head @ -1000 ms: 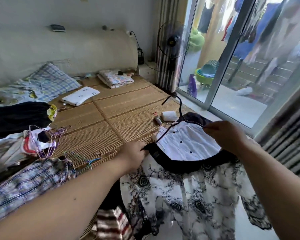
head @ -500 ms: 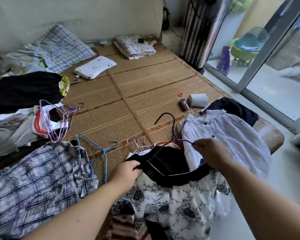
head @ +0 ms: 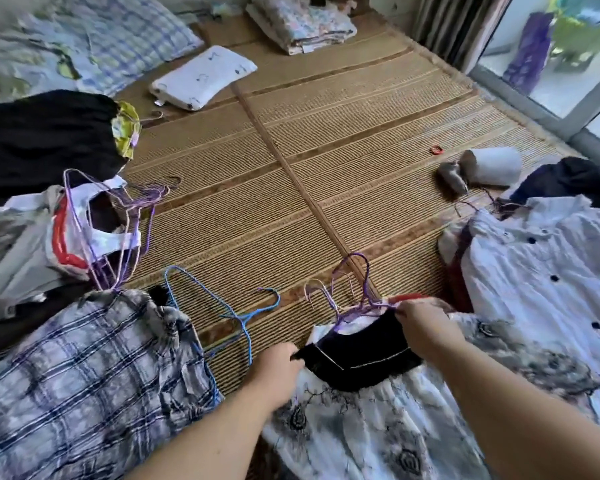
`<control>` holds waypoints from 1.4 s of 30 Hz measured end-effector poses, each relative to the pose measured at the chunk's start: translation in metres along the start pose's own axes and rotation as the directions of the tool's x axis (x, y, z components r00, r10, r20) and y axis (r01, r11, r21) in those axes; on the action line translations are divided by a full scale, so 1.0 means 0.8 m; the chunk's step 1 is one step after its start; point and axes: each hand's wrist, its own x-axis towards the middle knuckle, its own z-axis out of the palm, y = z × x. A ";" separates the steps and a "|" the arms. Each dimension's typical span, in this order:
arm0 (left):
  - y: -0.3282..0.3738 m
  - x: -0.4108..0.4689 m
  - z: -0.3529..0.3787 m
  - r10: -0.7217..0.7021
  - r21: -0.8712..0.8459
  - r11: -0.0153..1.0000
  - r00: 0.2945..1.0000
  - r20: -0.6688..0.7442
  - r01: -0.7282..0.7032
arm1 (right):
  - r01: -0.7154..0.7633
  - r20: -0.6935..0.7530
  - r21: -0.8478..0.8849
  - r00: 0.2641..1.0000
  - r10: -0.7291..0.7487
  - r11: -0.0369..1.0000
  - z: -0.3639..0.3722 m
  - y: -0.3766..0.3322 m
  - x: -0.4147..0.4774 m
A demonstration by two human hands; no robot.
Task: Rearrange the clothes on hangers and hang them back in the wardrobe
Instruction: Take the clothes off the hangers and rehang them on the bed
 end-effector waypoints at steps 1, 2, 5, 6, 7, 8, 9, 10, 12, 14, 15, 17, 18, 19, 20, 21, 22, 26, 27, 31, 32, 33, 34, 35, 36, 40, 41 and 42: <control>-0.006 0.012 0.002 -0.009 -0.007 1.000 1.000 0.007 0.009 | -0.022 0.018 -0.011 1.000 0.023 1.000 0.009 -0.004 0.010; -0.010 0.022 0.003 -0.019 -0.011 1.000 1.000 0.015 0.019 | -0.040 0.039 -0.013 0.998 0.040 0.999 0.016 -0.007 0.017; -0.022 0.053 0.010 -0.022 -0.045 0.999 0.999 0.032 0.024 | -0.074 0.117 0.027 0.991 0.070 0.997 0.039 -0.012 0.041; -0.027 0.058 0.009 -0.018 -0.072 0.997 0.999 0.034 0.020 | -0.087 0.136 0.050 0.987 0.079 0.995 0.045 -0.017 0.045; -0.032 0.062 0.008 -0.012 -0.094 0.996 0.999 0.030 0.014 | -0.108 0.152 0.061 0.984 0.097 0.992 0.049 -0.024 0.044; -0.042 0.063 0.003 -0.010 -0.099 0.995 1.000 0.009 0.010 | -0.111 0.151 0.067 0.983 0.100 0.992 0.054 -0.038 0.041; -0.053 0.063 -0.002 -0.010 -0.091 0.996 1.000 -0.020 0.008 | -0.100 0.138 0.069 0.986 0.090 0.993 0.057 -0.054 0.034; -0.066 0.060 -0.010 -0.013 -0.089 0.996 0.998 -0.057 0.008 | -0.068 0.120 0.082 0.991 0.057 0.994 0.059 -0.074 0.024; -0.095 0.051 -0.028 -0.016 -0.083 0.997 0.992 -0.127 0.005 | 0.040 0.073 0.134 0.996 -0.050 0.990 0.061 -0.115 0.001; -0.131 0.040 -0.049 -0.024 -0.055 0.998 0.982 -0.187 0.014 | 0.159 0.073 0.190 0.982 -0.176 0.969 0.062 -0.163 -0.021; -0.150 0.035 -0.059 -0.045 -0.045 0.998 0.978 -0.205 0.036 | 0.207 0.110 0.223 0.966 -0.236 0.953 0.067 -0.187 -0.031; -0.187 0.025 -0.076 -0.100 -0.036 0.995 0.969 -0.227 0.094 | 0.225 0.232 0.312 0.924 -0.303 0.923 0.080 -0.229 -0.049; -0.205 0.018 -0.082 -0.137 -0.043 0.990 0.963 -0.233 0.131 | 0.212 0.294 0.354 0.899 -0.324 0.911 0.090 -0.250 -0.056; -0.222 0.012 -0.087 -0.176 -0.046 0.984 0.958 -0.227 0.170 | 0.187 0.348 0.382 0.878 -0.328 0.905 0.100 -0.268 -0.061; -0.240 0.005 -0.089 -0.204 -0.043 0.979 0.952 -0.229 0.199 | 0.156 0.400 0.394 0.858 -0.321 0.906 0.115 -0.286 -0.064; -0.256 -0.001 -0.090 -0.226 -0.032 0.974 0.947 -0.229 0.225 | 0.115 0.438 0.402 0.847 -0.302 0.908 0.126 -0.302 -0.067; -0.271 -0.005 -0.090 -0.239 -0.021 0.970 0.944 -0.227 0.241 | 0.059 0.469 0.427 0.838 -0.277 0.902 0.139 -0.316 -0.067; -0.329 -0.014 -0.074 -0.311 -0.058 0.951 0.937 -0.160 0.305 | -0.275 0.562 0.608 0.811 -0.160 0.745 0.182 -0.365 -0.065; -0.337 -0.014 -0.071 -0.312 -0.055 0.950 0.938 -0.149 0.307 | -0.306 0.549 0.605 0.829 -0.107 0.735 0.184 -0.372 -0.064; -0.357 -0.021 -0.062 -0.293 -0.094 0.955 0.943 -0.156 0.281 | -0.310 0.426 0.600 0.904 0.033 0.738 0.187 -0.387 -0.053; -0.359 -0.024 -0.060 -0.288 -0.104 0.956 0.944 -0.160 0.274 | -0.324 0.427 0.604 0.903 0.047 0.728 0.188 -0.392 -0.054; -0.360 -0.028 -0.060 -0.289 -0.113 0.955 0.944 -0.161 0.274 | -0.337 0.438 0.613 0.898 0.048 0.714 0.189 -0.397 -0.055; -0.359 -0.033 -0.061 -0.288 -0.116 0.955 0.945 -0.154 0.273 | -0.347 0.449 0.625 0.892 0.041 0.699 0.191 -0.402 -0.057; -0.356 -0.037 -0.063 -0.282 -0.114 0.957 0.949 -0.143 0.267 | -0.365 0.471 0.625 0.881 0.040 0.690 0.194 -0.406 -0.059; -0.352 -0.040 -0.066 -0.273 -0.108 0.959 0.954 -0.126 0.261 | -0.389 0.487 0.622 0.872 0.053 0.680 0.194 -0.410 -0.061; -0.338 -0.039 -0.080 -0.218 -0.161 0.966 0.973 -0.077 0.204 | -0.494 0.523 0.655 0.843 0.130 0.572 0.191 -0.413 -0.060; -0.335 -0.037 -0.082 -0.213 -0.162 0.967 0.974 -0.080 0.198 | -0.500 0.521 0.668 0.843 0.134 0.551 0.194 -0.410 -0.055; -0.332 -0.037 -0.085 -0.216 -0.165 0.966 0.973 -0.085 0.200 | -0.486 0.513 0.675 0.850 0.121 0.555 0.195 -0.410 -0.054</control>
